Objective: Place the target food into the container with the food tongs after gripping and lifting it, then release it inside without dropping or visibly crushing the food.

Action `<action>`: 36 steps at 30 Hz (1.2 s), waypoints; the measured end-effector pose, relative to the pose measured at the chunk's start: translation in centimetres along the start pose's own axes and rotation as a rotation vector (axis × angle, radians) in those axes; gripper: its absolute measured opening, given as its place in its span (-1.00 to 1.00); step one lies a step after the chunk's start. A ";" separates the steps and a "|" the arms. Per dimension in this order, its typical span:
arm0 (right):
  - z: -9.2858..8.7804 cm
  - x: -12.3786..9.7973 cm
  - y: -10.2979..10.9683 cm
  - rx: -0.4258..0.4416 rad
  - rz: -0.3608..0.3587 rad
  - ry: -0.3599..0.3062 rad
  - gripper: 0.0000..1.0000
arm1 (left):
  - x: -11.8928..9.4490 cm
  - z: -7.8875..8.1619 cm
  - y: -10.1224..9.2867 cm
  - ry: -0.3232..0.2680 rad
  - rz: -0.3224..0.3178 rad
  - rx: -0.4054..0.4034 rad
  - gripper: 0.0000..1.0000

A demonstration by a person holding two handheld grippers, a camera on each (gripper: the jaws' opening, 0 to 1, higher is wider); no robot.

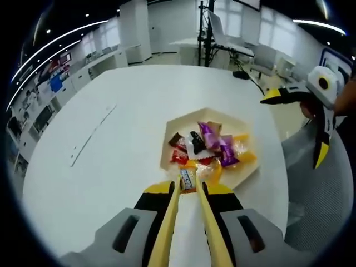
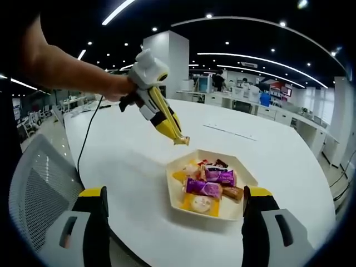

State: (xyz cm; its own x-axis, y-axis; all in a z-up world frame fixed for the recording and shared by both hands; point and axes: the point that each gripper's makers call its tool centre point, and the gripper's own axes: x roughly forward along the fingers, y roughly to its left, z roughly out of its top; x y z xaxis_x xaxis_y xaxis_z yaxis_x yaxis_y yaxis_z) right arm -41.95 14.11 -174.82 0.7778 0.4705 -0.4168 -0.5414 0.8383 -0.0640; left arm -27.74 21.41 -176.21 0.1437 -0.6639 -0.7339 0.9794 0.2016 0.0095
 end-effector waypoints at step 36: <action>0.1 -0.1 -0.1 0.002 -0.006 -0.007 0.99 | 1.9 7.2 -1.6 -0.090 -0.033 0.102 -0.54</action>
State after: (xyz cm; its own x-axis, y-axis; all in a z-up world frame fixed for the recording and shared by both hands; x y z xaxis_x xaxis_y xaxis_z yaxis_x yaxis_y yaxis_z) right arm -41.93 14.01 -174.68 0.7829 0.4677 -0.4103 -0.5365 0.8414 -0.0646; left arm -28.01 14.64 -172.71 0.1190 -0.7320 -0.6709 0.9925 0.1072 0.0591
